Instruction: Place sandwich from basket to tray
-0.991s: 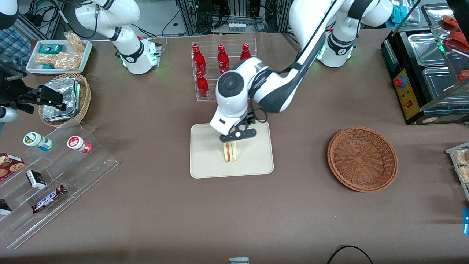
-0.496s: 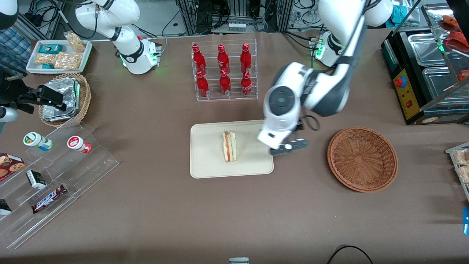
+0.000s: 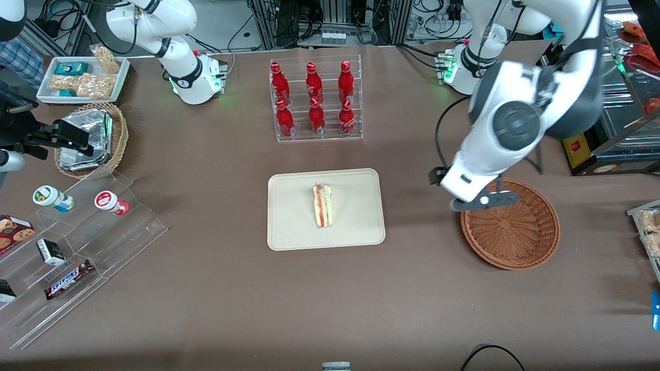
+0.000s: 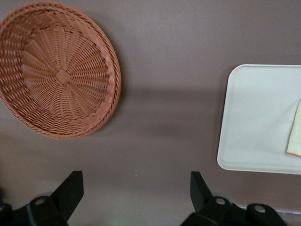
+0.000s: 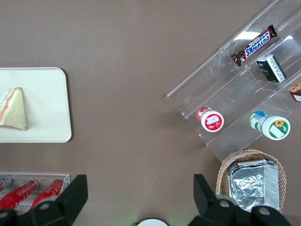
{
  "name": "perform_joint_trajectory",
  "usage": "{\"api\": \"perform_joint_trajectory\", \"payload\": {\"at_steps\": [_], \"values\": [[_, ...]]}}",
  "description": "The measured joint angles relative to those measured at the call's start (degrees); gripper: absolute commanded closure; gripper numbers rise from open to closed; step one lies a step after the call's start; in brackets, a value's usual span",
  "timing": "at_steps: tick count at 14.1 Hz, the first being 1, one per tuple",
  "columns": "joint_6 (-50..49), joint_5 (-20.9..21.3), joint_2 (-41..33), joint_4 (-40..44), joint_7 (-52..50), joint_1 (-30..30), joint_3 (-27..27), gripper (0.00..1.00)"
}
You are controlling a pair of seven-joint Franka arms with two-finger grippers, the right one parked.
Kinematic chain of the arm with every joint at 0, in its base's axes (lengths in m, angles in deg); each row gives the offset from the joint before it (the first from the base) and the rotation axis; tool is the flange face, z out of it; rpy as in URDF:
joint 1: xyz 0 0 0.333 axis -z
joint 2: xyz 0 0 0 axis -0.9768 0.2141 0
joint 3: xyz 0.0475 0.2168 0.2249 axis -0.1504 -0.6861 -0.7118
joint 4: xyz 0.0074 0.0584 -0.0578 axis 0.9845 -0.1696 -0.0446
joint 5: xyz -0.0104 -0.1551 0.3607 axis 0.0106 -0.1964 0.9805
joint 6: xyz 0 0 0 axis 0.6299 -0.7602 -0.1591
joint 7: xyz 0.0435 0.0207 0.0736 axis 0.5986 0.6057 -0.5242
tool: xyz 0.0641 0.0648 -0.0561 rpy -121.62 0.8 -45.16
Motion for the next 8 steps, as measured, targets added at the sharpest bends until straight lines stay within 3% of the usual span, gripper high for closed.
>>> {"api": "perform_joint_trajectory", "payload": {"at_steps": [4,8], "values": [[-3.48,0.35,-5.02,-0.02,8.43,-7.24,0.75,0.00],[-3.96,1.53,-9.02,-0.02,10.52,-19.15,10.76,0.00]]}}
